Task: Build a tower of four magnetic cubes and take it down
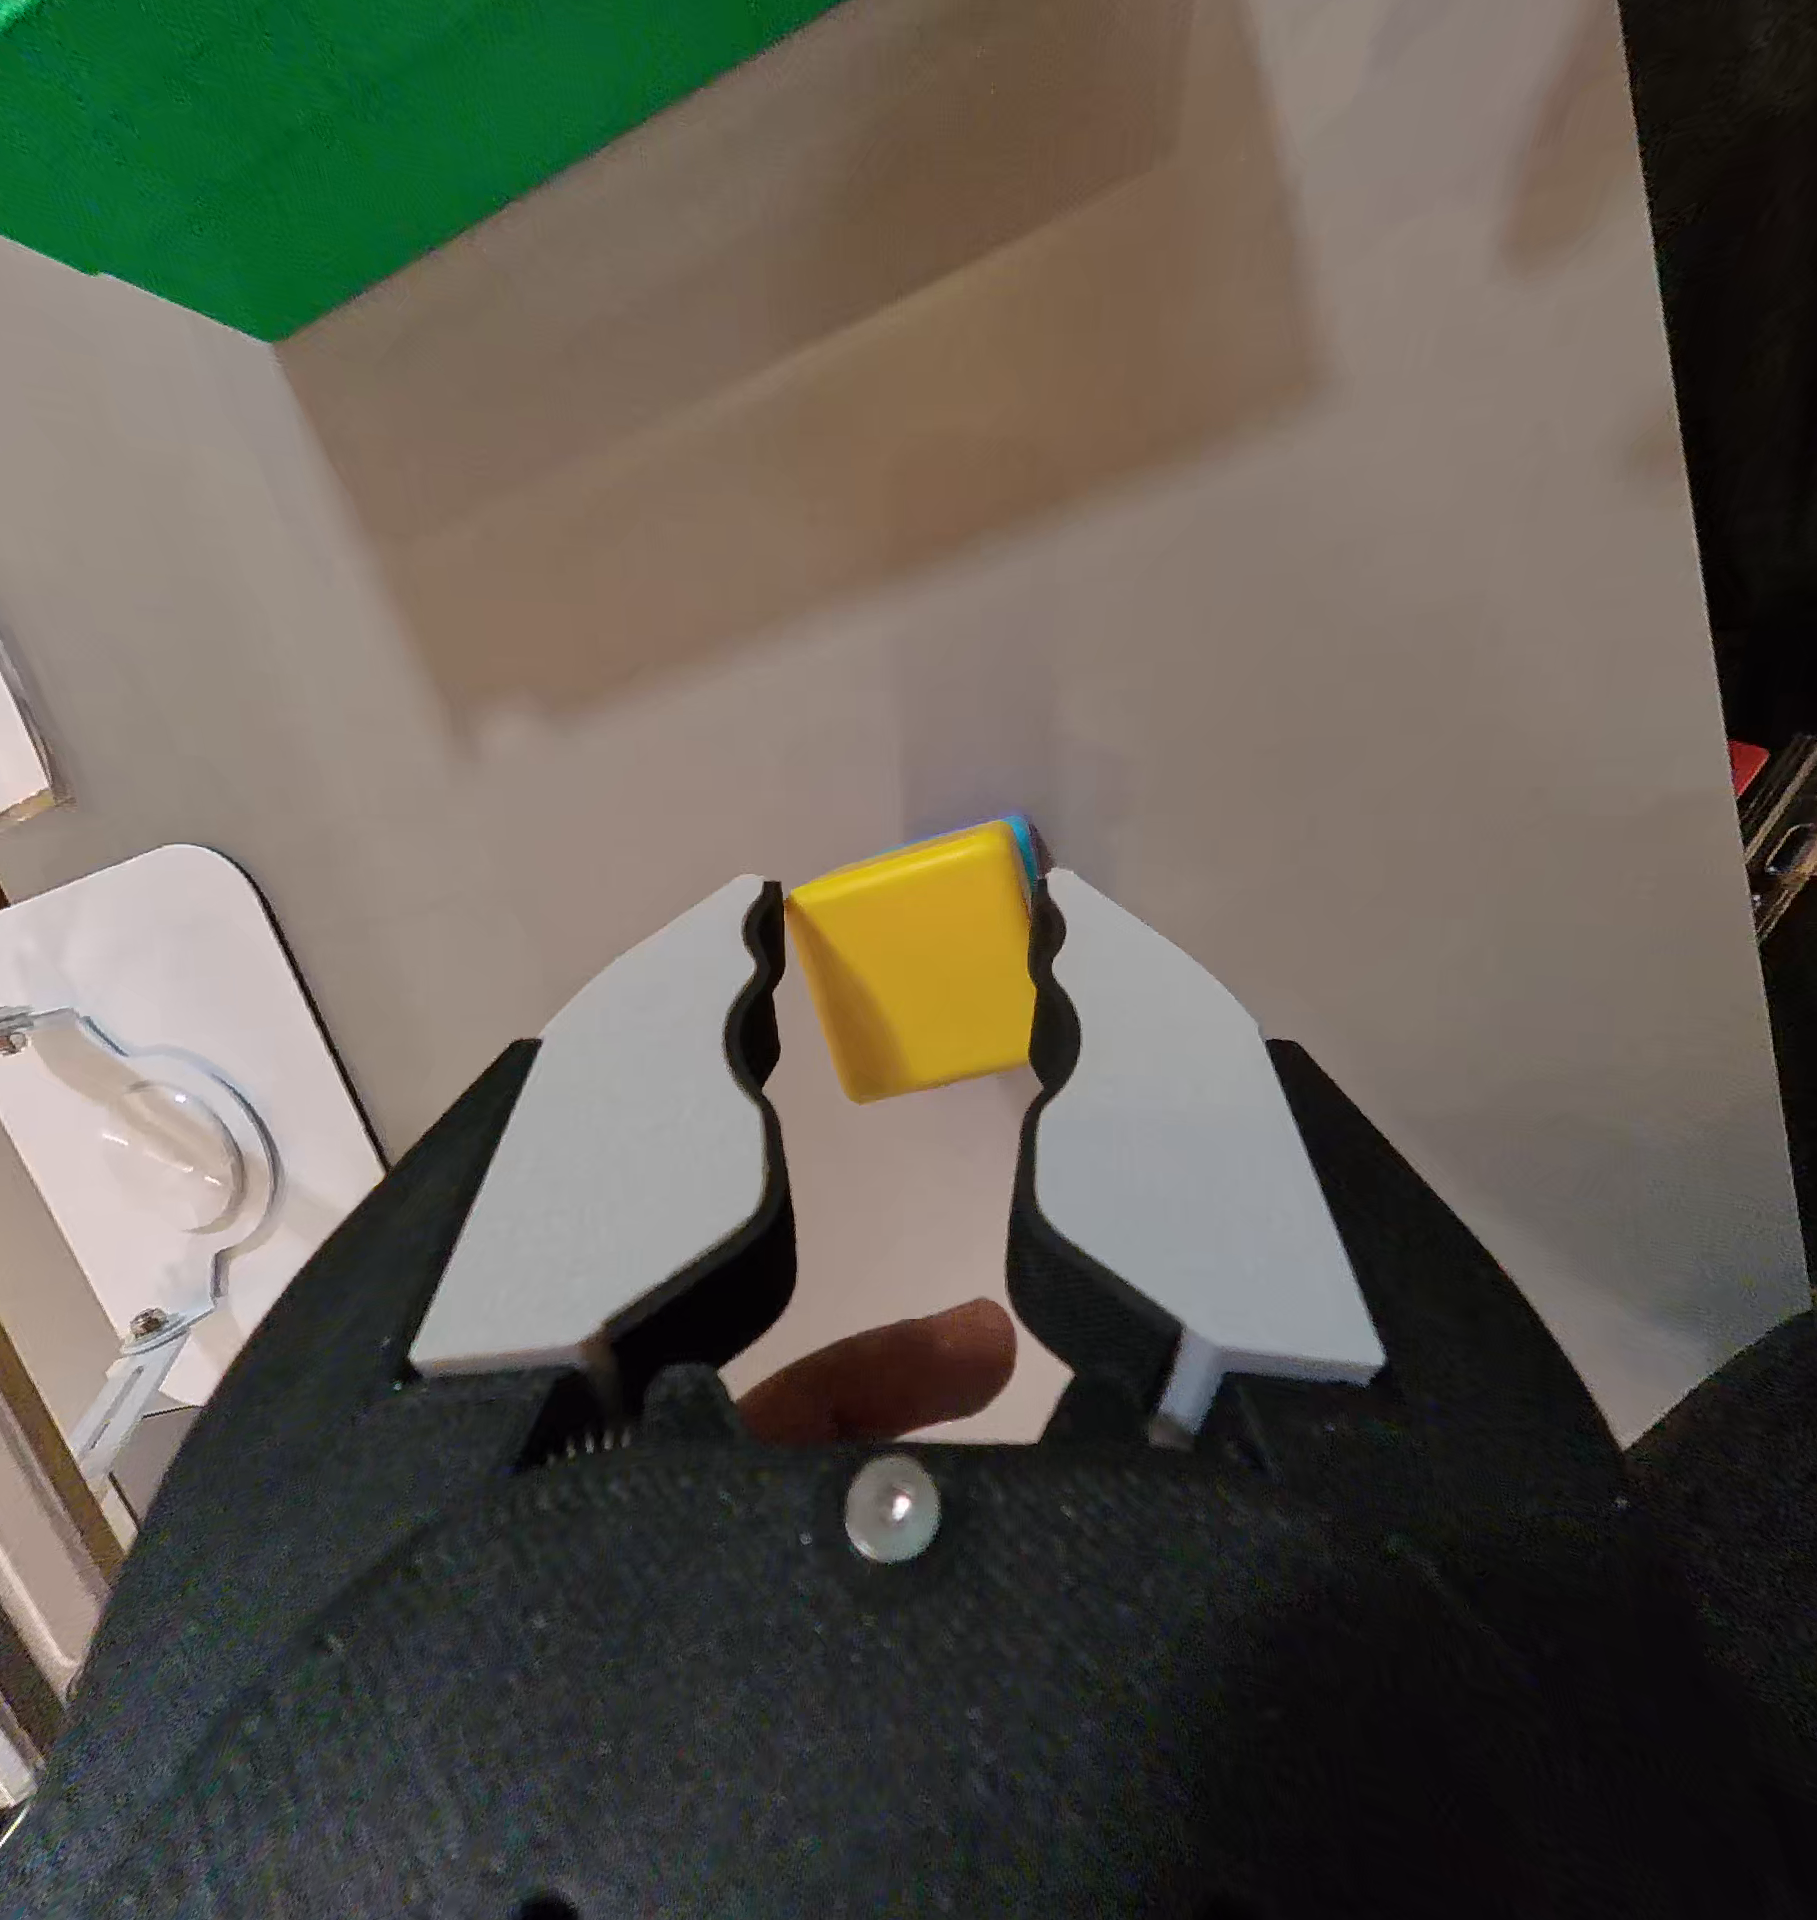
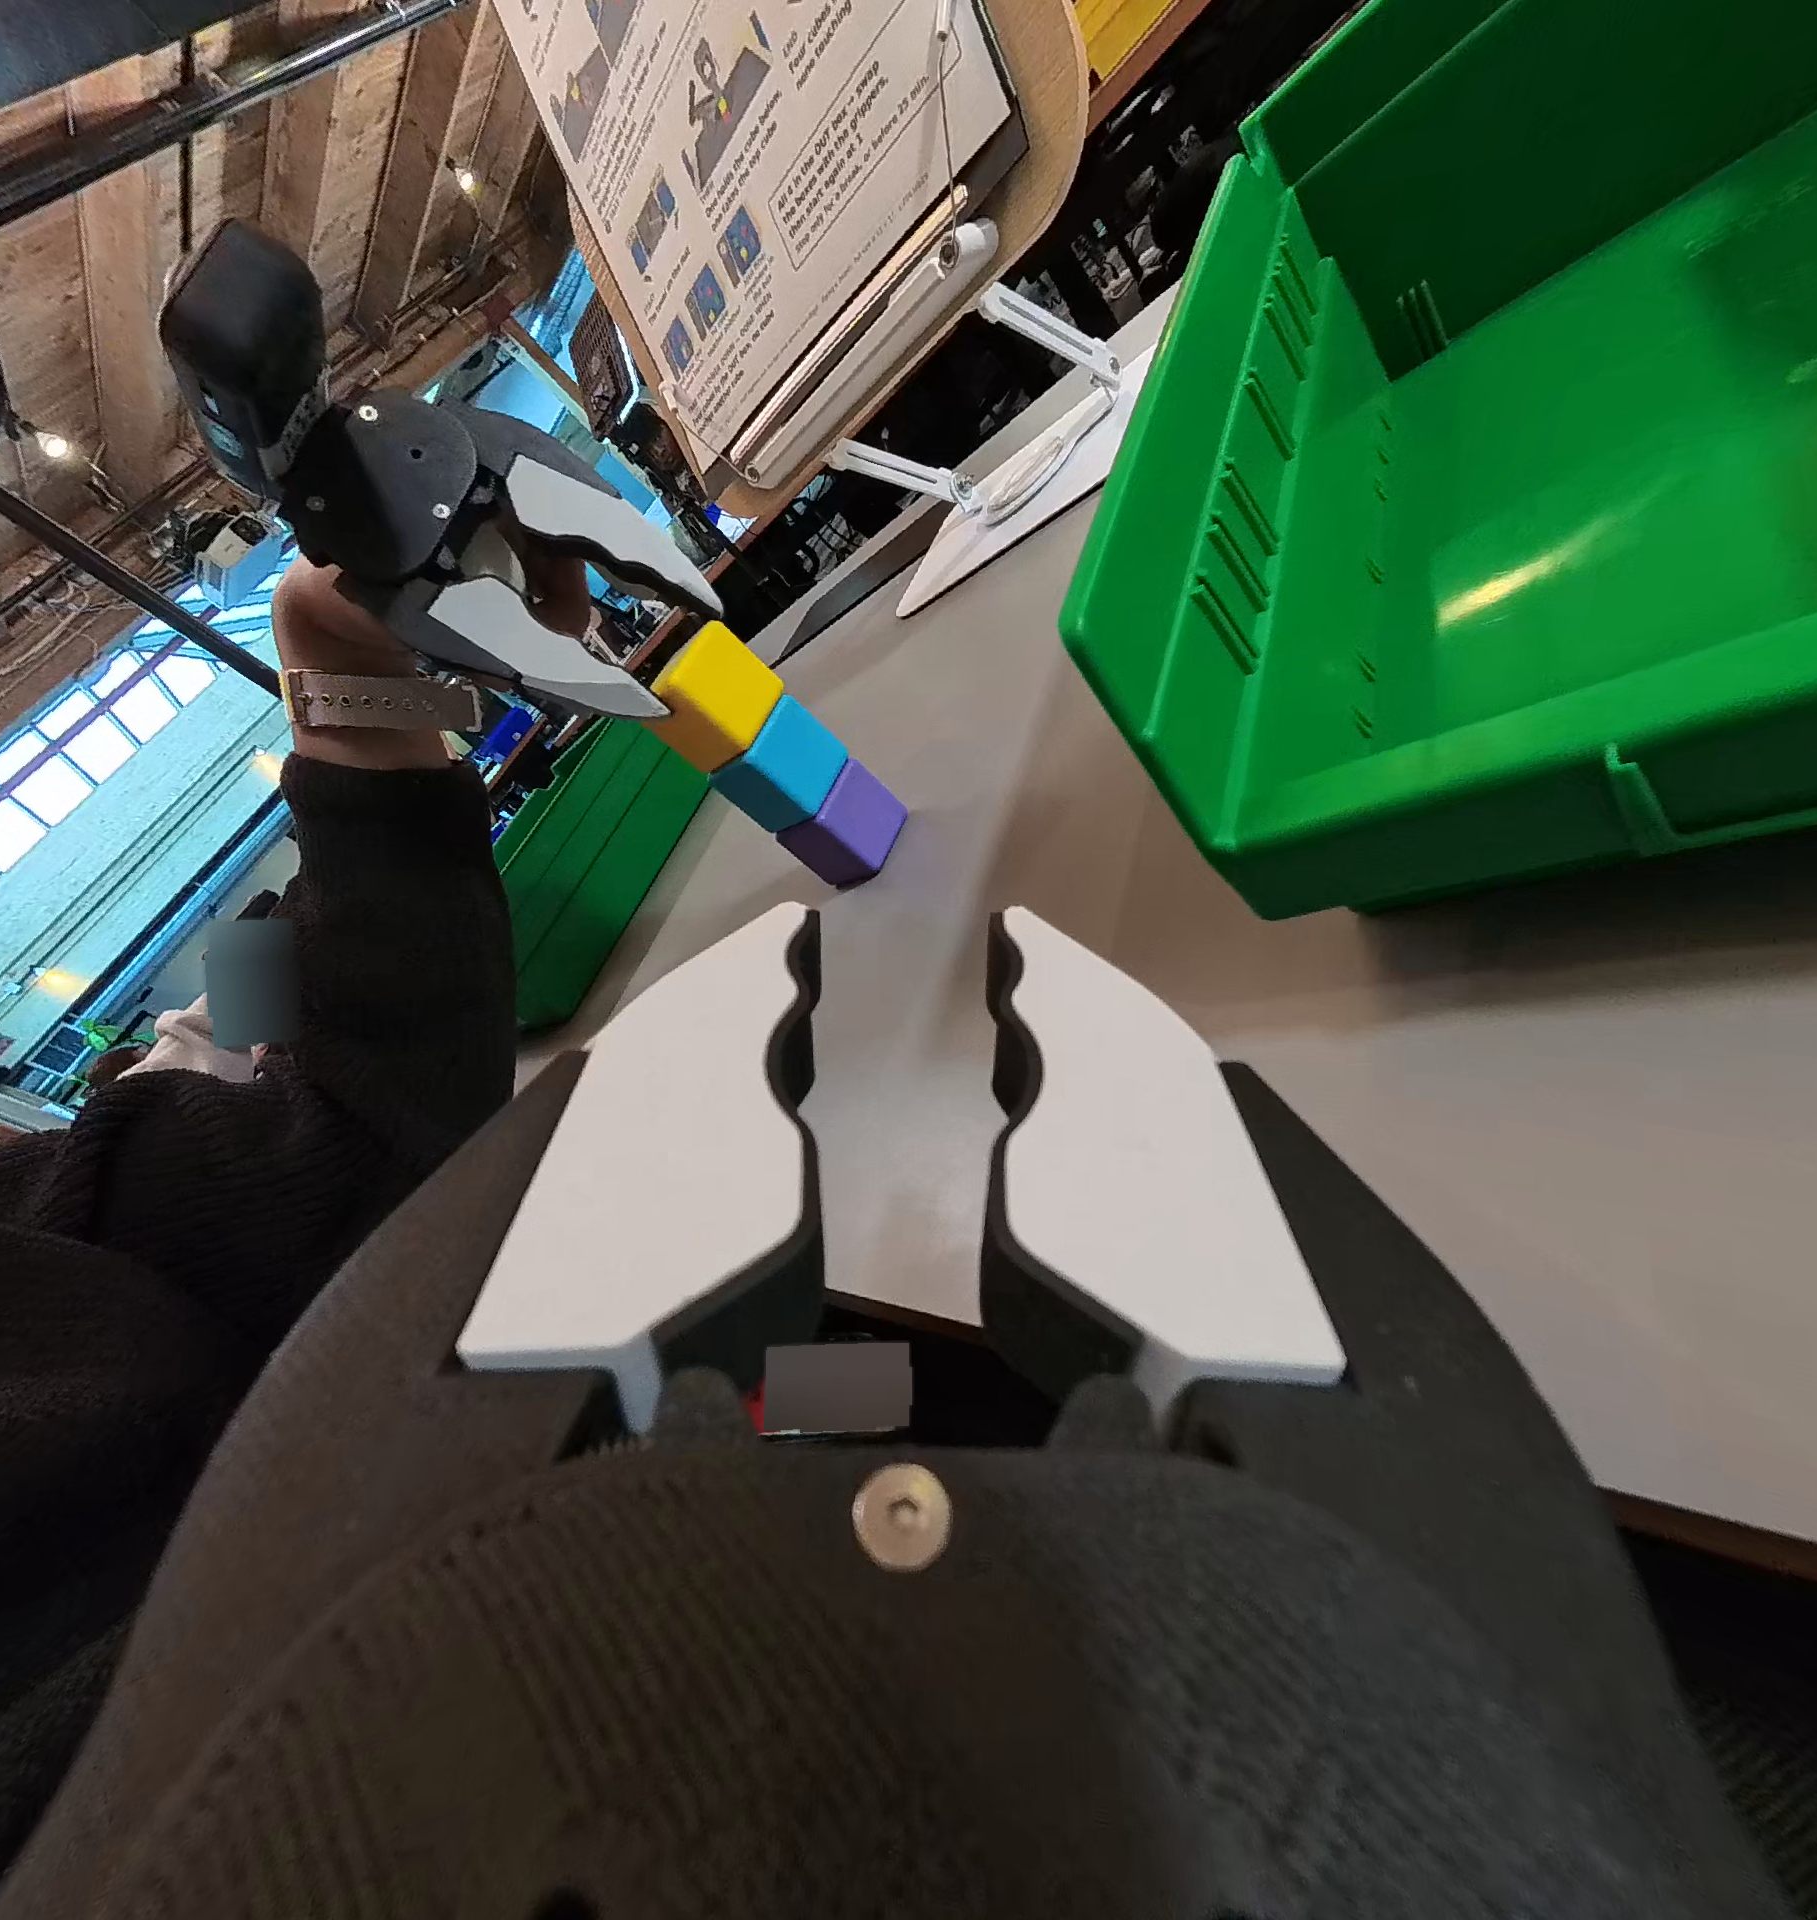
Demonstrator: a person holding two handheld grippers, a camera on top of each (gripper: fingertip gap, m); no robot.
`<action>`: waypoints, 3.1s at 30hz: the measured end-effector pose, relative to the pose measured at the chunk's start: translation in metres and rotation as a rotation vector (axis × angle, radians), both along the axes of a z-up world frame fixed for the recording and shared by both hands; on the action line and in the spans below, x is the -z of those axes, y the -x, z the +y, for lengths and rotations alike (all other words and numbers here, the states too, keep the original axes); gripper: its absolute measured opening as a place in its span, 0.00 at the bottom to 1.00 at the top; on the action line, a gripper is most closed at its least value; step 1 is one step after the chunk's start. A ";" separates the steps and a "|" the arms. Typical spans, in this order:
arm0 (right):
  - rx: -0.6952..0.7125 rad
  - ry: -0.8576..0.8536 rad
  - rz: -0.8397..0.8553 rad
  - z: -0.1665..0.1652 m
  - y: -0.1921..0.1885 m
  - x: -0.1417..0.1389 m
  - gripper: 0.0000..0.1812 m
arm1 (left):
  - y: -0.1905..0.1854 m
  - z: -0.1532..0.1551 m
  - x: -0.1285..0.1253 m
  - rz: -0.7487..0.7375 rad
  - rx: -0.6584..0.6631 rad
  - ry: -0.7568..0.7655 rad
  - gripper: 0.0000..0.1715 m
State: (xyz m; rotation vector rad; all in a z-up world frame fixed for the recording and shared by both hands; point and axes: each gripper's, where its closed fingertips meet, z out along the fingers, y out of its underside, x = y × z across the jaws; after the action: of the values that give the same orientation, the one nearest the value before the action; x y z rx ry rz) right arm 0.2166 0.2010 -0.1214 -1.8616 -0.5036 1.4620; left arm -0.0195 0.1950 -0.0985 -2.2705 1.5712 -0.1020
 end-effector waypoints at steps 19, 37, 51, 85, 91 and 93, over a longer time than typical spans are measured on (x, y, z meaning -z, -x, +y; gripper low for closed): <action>-0.024 -0.012 -0.001 -0.003 0.005 -0.002 0.17 | -0.006 0.006 -0.051 -0.151 0.016 -0.263 0.22; -0.227 -0.047 -0.005 -0.019 0.065 -0.006 0.17 | 0.078 0.010 -0.160 -0.763 -0.598 -0.703 0.21; -0.363 -0.025 0.012 -0.032 0.111 -0.008 0.17 | 0.432 -0.200 -0.011 -0.535 -1.971 -0.629 0.36; -0.249 0.177 0.164 -0.003 0.072 -0.013 0.17 | 0.397 -0.162 0.009 -0.177 -1.556 -0.414 0.40; -0.278 0.164 0.150 -0.012 0.073 -0.014 0.17 | 0.258 -0.097 -0.091 -0.181 -0.869 -0.425 0.40; -0.278 0.160 0.152 -0.012 0.073 -0.015 0.17 | 0.202 -0.080 -0.106 -0.216 -0.644 -0.361 0.40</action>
State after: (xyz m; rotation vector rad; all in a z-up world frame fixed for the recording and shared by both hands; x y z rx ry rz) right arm 0.1438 0.1885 -0.1067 -1.8380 -0.6055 1.8605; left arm -0.2214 0.1148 0.0071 -2.2566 0.6381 0.0983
